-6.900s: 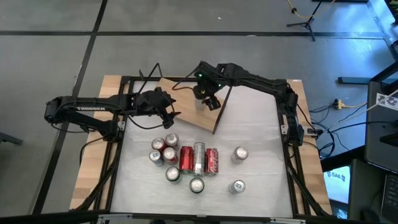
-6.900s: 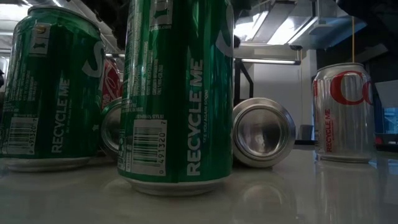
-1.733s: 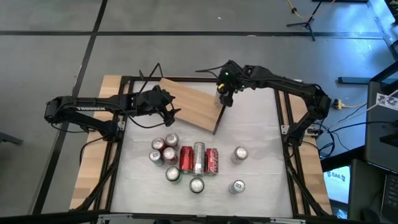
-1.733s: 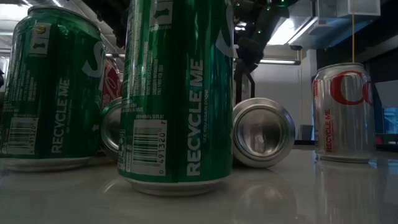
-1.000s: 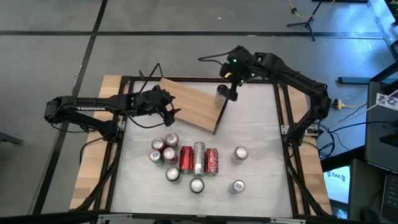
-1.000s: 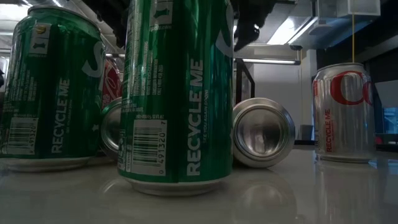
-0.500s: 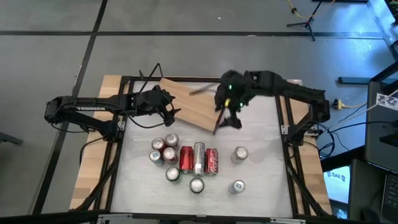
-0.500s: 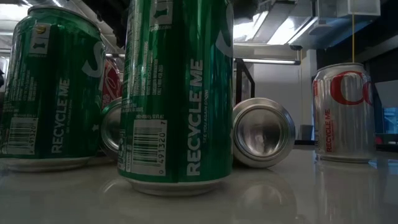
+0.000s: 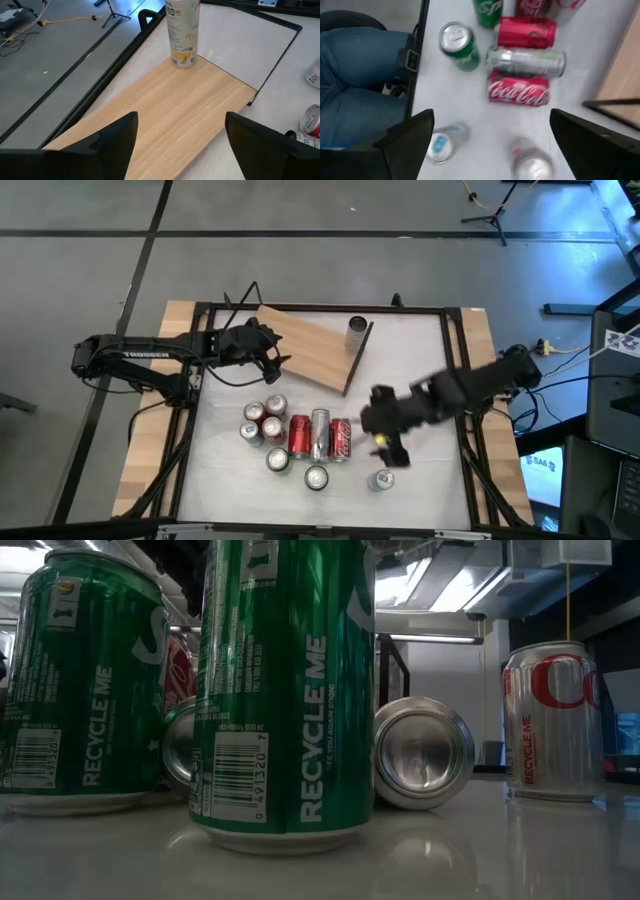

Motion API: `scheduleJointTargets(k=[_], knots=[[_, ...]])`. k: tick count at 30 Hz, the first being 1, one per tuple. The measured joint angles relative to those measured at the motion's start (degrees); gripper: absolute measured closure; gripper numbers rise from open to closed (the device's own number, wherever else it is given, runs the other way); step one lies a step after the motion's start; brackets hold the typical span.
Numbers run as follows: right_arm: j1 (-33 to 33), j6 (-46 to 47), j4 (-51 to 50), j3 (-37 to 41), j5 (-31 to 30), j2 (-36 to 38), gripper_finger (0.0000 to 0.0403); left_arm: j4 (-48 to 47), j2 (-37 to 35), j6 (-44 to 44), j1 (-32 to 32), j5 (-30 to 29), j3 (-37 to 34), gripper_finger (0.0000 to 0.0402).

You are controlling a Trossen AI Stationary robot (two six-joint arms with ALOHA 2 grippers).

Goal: Place canned beverage on shelf
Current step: Put the right blue soda can on the shelf

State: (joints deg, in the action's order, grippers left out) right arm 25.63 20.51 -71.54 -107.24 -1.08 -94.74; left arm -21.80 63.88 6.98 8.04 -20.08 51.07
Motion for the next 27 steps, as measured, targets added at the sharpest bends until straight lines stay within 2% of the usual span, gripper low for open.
scheduleJointTargets(k=[6, 12, 18, 27], knots=[[9.5, 12.2, -0.6, 0.0, -7.3, 0.0, 0.0013, 0.0, 0.0, 0.0, -1.6, 0.0, 0.0, 0.0114], [15.6, 18.1, -0.4, 0.0, -12.1, -1.8, 0.0013, 0.0, 0.0, 0.2, -3.4, 0.0, 0.0, 0.0114], [18.5, 18.3, 1.0, 0.0, -12.5, -6.2, 0.0013, 0.0, 0.0, 0.5, -5.1, 0.0, 0.0, 0.0114], [18.2, 18.3, -0.5, 0.1, -12.9, -11.7, 0.0013, 0.0, 0.0, 0.6, -6.3, -0.1, 0.0, 0.0114]])
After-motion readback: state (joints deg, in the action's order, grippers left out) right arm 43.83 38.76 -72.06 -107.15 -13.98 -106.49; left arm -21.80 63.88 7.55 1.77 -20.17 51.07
